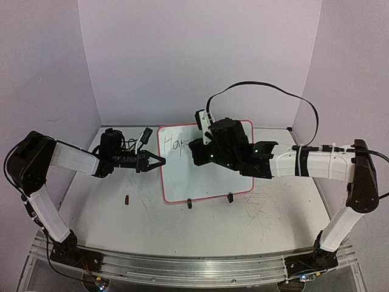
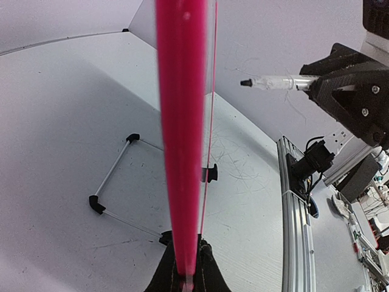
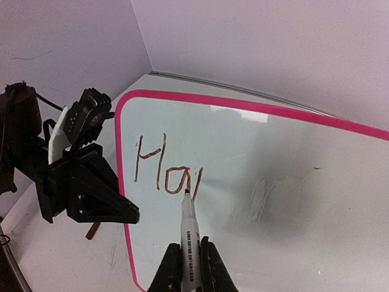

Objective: Write a sentence on the whiteboard

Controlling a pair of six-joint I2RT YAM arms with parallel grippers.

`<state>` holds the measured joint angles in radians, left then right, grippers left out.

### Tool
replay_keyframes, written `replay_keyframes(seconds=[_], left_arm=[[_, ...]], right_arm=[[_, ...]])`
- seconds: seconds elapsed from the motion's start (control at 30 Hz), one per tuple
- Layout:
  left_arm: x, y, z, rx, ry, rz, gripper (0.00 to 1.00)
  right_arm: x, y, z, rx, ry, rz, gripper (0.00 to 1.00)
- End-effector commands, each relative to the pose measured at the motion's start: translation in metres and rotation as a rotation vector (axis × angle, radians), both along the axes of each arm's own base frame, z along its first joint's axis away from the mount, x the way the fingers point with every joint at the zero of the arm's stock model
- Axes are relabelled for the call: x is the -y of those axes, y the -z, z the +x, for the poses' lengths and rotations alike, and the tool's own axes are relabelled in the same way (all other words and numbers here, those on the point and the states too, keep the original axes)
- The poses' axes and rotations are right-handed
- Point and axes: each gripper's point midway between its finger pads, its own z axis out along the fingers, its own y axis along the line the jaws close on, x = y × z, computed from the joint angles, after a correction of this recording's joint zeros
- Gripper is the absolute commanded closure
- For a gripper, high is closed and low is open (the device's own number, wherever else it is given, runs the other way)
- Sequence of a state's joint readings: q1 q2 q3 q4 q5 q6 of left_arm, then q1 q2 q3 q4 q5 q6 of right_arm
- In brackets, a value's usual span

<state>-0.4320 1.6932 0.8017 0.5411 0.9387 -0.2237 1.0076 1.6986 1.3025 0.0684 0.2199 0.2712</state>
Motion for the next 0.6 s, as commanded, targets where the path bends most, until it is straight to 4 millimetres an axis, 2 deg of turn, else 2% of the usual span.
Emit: replay_keyframes(seconds=[0.0,0.57], left_arm=[[0.000,-0.006,-0.001,0.047,-0.015,0.017,1.00],[0.000,-0.007,-0.001,0.052,-0.014,0.017,1.00]], right_arm=[[0.000,-0.039,0.013,0.068,0.023,0.075,1.00],[-0.008,-0.028,0.021,0.053,0.023,0.054,1.00]])
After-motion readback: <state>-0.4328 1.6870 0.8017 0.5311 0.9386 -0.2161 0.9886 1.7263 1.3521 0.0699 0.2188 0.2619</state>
